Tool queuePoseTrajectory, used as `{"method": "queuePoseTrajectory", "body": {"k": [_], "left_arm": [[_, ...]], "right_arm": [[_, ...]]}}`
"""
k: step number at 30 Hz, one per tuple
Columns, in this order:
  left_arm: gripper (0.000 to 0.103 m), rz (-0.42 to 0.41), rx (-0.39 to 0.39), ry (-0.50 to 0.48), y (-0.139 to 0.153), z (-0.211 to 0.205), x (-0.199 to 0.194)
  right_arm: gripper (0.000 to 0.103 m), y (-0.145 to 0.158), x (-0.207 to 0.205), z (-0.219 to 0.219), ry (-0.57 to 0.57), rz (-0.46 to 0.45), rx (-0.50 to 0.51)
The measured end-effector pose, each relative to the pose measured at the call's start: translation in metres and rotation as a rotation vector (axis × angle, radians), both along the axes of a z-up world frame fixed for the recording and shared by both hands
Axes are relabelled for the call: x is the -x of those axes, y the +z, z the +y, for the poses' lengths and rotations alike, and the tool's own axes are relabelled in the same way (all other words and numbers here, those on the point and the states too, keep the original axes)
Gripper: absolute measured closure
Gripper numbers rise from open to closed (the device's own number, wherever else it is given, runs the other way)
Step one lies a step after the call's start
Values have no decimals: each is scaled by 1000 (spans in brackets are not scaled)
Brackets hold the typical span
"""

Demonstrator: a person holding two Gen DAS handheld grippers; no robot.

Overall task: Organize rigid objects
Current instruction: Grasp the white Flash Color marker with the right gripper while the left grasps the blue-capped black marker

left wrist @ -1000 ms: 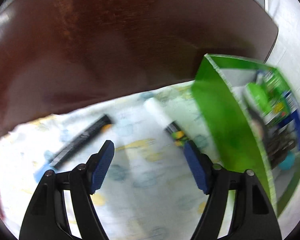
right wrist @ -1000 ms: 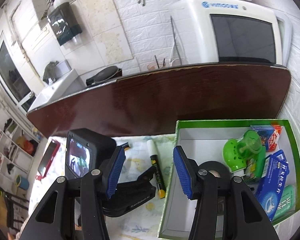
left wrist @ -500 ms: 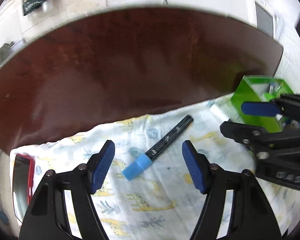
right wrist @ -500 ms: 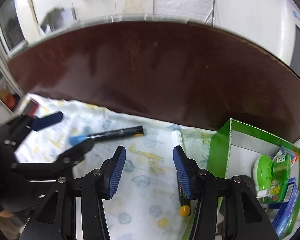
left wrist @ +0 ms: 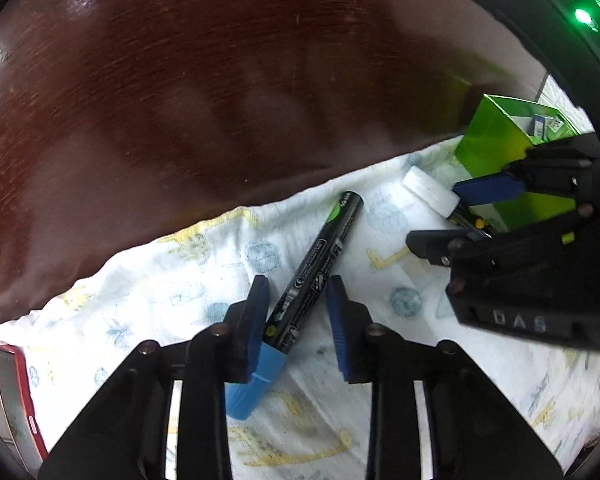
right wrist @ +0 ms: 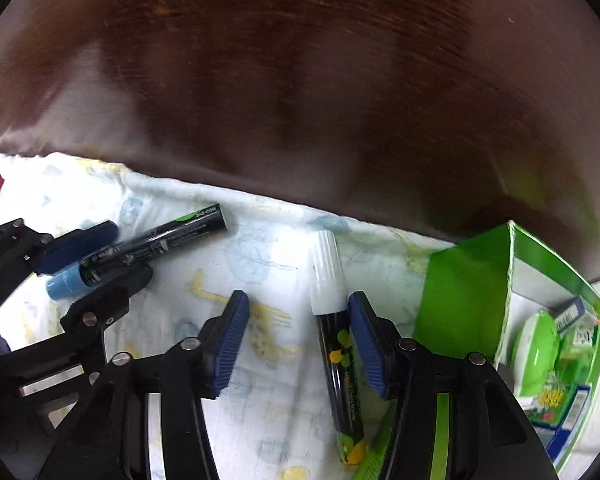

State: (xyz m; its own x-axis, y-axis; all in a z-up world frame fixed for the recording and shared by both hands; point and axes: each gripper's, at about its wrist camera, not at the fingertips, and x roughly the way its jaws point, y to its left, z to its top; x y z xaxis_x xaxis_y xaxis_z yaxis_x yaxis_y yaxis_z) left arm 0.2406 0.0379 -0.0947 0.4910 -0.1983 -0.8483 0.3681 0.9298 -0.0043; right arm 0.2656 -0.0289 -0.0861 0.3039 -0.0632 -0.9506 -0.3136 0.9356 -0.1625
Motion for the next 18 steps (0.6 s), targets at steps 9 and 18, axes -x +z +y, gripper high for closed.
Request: {"method": "queuePoseTrajectory", "body": {"k": [9, 18], "left_arm": [[88, 37, 2, 9, 0, 27, 31], [72, -2, -11, 20, 5, 11, 26]], "right_arm": [[83, 7, 24, 14, 104, 49, -91], [60, 12, 56, 14, 130, 21, -49]]}}
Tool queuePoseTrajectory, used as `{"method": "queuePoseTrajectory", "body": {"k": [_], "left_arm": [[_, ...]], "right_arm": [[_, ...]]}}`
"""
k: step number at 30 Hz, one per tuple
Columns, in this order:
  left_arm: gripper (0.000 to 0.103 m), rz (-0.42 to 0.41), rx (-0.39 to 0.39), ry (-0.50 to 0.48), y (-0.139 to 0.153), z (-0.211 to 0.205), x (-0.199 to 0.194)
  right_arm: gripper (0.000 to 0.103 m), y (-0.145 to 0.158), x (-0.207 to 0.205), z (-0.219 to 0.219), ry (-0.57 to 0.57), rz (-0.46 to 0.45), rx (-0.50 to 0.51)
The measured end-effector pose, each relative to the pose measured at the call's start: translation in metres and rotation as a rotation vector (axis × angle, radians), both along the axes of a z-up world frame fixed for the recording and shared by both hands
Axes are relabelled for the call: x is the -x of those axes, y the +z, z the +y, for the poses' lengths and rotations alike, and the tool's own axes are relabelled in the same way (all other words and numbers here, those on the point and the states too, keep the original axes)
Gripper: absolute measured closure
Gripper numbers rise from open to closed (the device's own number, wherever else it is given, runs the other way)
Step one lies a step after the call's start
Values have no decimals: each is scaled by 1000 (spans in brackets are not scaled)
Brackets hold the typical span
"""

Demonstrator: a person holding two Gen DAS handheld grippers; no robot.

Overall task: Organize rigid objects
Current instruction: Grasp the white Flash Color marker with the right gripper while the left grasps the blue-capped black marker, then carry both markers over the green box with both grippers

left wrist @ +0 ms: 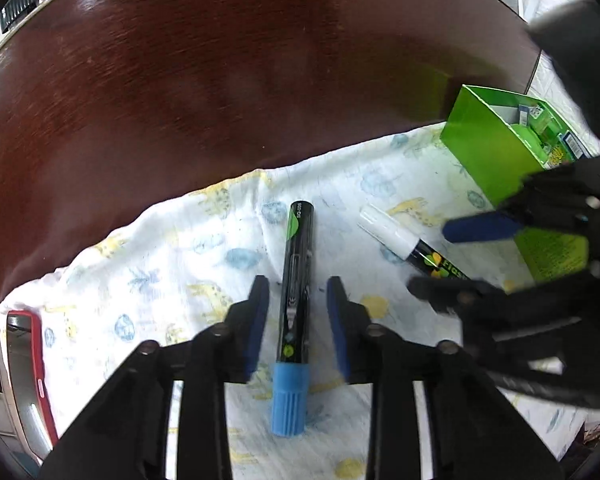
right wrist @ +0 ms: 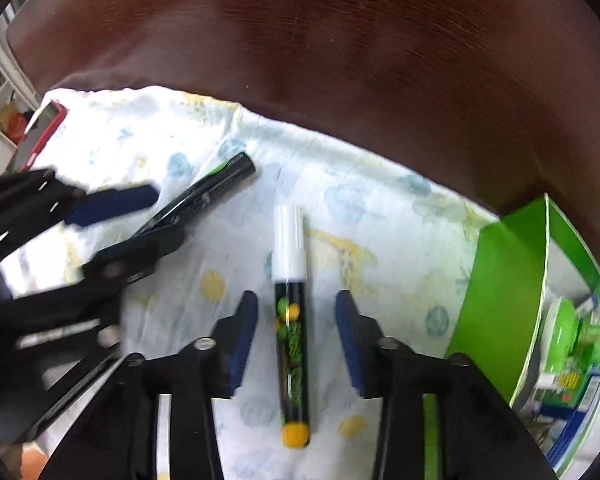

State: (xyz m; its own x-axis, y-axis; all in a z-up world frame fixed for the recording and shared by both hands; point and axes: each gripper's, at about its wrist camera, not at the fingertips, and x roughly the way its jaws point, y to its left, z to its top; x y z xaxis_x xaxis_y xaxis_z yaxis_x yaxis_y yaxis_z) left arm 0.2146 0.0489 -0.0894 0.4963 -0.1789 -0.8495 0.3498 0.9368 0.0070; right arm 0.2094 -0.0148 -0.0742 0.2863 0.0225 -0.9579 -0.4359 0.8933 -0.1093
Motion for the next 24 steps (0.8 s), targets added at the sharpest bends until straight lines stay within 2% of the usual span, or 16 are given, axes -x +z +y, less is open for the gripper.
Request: {"method": "queuePoseTrajectory", "body": {"k": [3, 5, 6, 8, 10, 16, 20, 24], "left_arm": [[73, 22, 1, 24, -8, -12, -3], [75, -9, 24, 47, -12, -14, -5], [87, -9, 31, 61, -12, -14, -3], [89, 1, 62, 92, -11, -11, 1], [89, 3, 105, 109, -7, -7, 9], [89, -103, 126, 168, 29, 3, 50], [89, -168, 140, 174, 55, -2, 71], [89, -185, 162, 167, 77, -11, 84]], "right_arm": [[60, -1, 9, -7, -2, 14, -15], [64, -5, 14, -9, 8, 5, -27], [86, -2, 15, -11, 17, -1, -41], [86, 3, 17, -14, -3, -13, -72], [86, 12, 24, -16, -14, -66, -76], [86, 46, 40, -49, -60, -132, -229], [86, 65, 51, -77, -98, -169, -294], [86, 68, 89, -85, -131, -203, -344]]}}
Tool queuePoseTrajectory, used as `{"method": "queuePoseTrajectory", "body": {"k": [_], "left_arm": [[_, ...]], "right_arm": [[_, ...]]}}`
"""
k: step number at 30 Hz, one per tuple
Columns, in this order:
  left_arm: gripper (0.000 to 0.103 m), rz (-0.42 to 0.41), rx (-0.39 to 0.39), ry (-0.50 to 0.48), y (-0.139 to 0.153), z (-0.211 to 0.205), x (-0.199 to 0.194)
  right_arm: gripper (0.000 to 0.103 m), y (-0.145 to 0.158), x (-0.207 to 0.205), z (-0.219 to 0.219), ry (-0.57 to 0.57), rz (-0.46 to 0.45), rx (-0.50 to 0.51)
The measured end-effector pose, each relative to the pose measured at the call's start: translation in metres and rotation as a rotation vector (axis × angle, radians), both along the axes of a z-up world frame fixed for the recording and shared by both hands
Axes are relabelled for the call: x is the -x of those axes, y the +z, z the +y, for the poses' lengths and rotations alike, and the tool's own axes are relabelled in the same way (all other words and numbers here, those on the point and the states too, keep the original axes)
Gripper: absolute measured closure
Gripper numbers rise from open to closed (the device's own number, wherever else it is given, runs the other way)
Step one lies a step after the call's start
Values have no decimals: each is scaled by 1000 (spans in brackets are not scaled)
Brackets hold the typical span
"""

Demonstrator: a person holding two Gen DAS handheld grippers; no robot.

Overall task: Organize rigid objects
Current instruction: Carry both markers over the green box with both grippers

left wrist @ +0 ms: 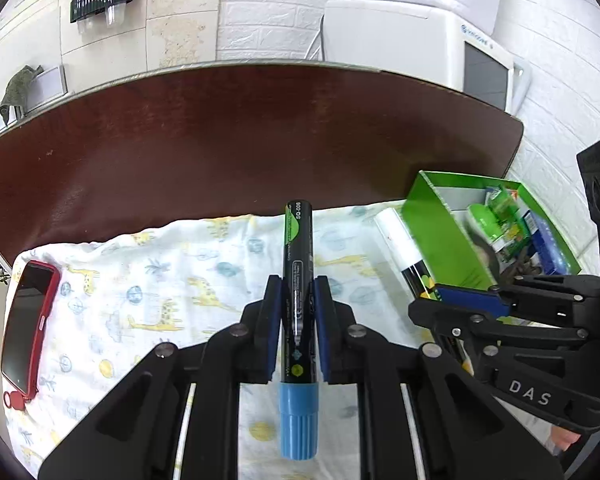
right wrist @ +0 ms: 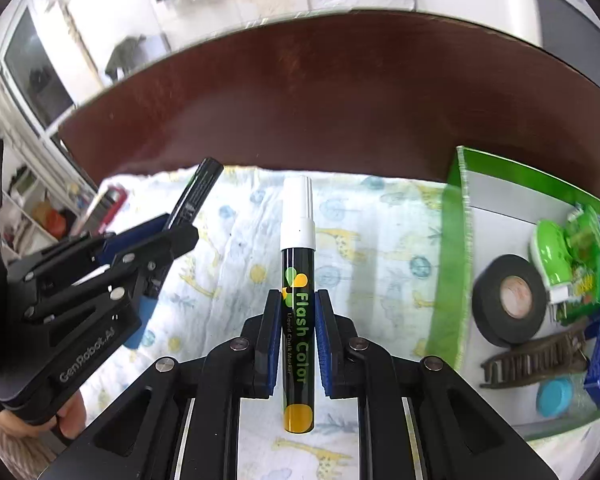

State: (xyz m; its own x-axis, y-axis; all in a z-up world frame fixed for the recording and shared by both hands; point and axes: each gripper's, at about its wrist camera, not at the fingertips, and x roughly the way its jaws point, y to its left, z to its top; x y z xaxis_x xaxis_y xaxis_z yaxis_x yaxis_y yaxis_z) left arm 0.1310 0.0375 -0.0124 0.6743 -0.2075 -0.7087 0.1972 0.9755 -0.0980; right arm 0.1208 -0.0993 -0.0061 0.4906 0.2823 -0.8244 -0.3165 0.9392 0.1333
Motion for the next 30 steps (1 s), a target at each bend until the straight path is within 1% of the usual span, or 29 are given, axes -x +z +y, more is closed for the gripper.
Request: {"method": "queuePoseTrajectory", "body": {"k": [2, 3, 4, 6, 8, 9, 11, 14, 16, 18, 22, 25, 27, 30], "left_arm": [[89, -12, -14, -11, 9, -10, 4], [89, -17, -15, -17, 9, -14, 3], [89, -22, -15, -24, 10, -20, 5], [89, -35, -14, -38, 19, -30, 10], [89, -42, -20, -63, 25, -47, 9], [89, -46, -28, -72, 27, -52, 12], [89, -51, -41, -94, 30, -68, 13], [89, -49, -38, -120, 34, -87, 13], [89, -38, -29, -144, 34, -100, 12], [89, -32, -28, -162, 36, -114, 11], [89, -38, -35, -204, 43, -145, 9], [89, -51, -49, -230, 46, -166, 7], [89, -55, -63, -239, 45, -178, 5], [89, -44, -62, -240, 42, -188, 1]], "right_arm": [[86, 11, 6, -19, -20, -22, -21], [86, 12, 6, -23, -26, -32, -33], [86, 11, 5, -17, -31, -42, -45], [86, 17, 7, -24, -47, -68, -66], [86, 27, 12, -41, -66, -95, -78], [86, 26, 13, -41, -74, -104, -81], [86, 30, 15, -56, -96, -124, -94], [86, 32, 20, -77, -134, -144, -114], [86, 30, 20, -84, -156, -151, -127], [86, 31, 22, -103, -186, -157, -149], [86, 25, 20, -130, -267, -157, -190], [86, 25, 19, -155, -324, -164, -212], [86, 26, 18, -164, -329, -168, -222], [86, 25, 15, -169, -325, -167, -247]]}}
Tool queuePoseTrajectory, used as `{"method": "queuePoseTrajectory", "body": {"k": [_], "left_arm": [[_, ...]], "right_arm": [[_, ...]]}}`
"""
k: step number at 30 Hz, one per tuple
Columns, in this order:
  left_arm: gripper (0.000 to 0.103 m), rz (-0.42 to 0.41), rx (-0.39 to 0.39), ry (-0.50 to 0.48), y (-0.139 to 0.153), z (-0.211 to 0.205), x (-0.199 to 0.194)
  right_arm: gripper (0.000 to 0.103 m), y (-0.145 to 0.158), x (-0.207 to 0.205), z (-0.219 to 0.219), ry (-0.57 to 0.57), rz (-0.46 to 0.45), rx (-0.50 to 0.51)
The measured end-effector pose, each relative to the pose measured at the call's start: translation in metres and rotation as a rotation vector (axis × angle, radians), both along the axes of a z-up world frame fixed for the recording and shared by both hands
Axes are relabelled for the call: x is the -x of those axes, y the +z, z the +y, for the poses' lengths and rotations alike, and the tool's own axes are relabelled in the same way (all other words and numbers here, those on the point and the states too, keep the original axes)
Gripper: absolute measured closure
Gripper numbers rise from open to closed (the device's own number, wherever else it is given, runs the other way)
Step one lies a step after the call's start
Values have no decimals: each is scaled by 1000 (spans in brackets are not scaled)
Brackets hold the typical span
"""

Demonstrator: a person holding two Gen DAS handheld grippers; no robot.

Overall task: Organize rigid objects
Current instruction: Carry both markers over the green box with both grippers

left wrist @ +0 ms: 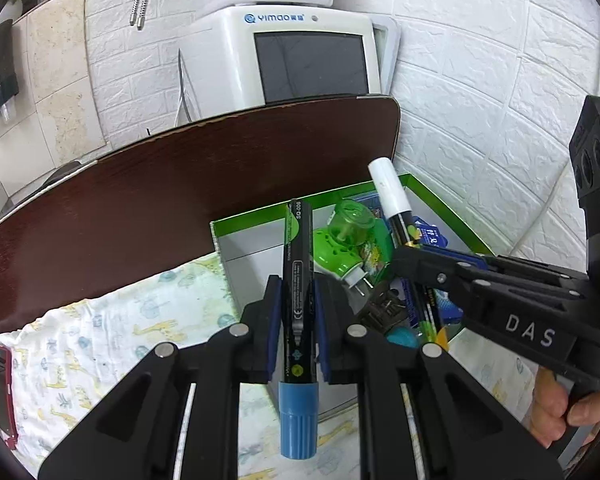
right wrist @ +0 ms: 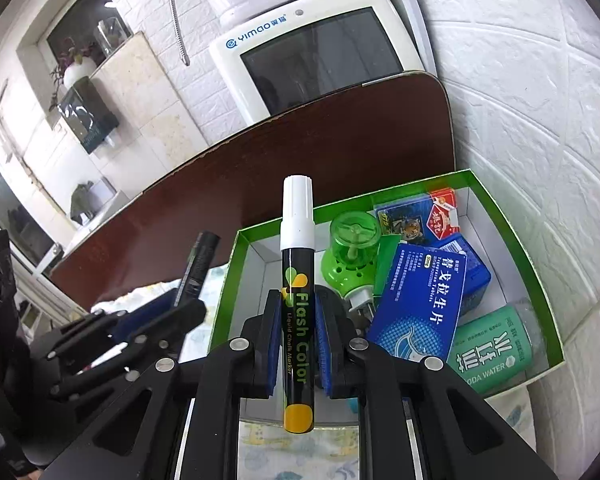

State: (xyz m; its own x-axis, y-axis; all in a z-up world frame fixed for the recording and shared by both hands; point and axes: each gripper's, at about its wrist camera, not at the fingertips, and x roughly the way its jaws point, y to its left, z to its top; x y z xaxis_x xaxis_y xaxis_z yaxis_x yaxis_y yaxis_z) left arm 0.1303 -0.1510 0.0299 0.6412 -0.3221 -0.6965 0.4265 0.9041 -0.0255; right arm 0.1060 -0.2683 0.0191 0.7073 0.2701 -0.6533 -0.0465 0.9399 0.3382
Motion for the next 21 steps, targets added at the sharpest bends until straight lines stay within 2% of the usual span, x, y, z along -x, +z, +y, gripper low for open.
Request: {"method": "queuePoseTrajectory", "body": {"k": [8, 16, 21], "left_arm": [[89, 14, -28, 14, -8, -18, -14], [88, 67, -68, 36, -34, -19, -30], [89, 57, -67, 29, -31, -20, -33]], "right_arm": [[86, -8, -15, -5, 18, 7, -56], [86, -29, -37, -3, 32, 67, -78], [86, -33, -43, 2, 45, 72, -77]]}}
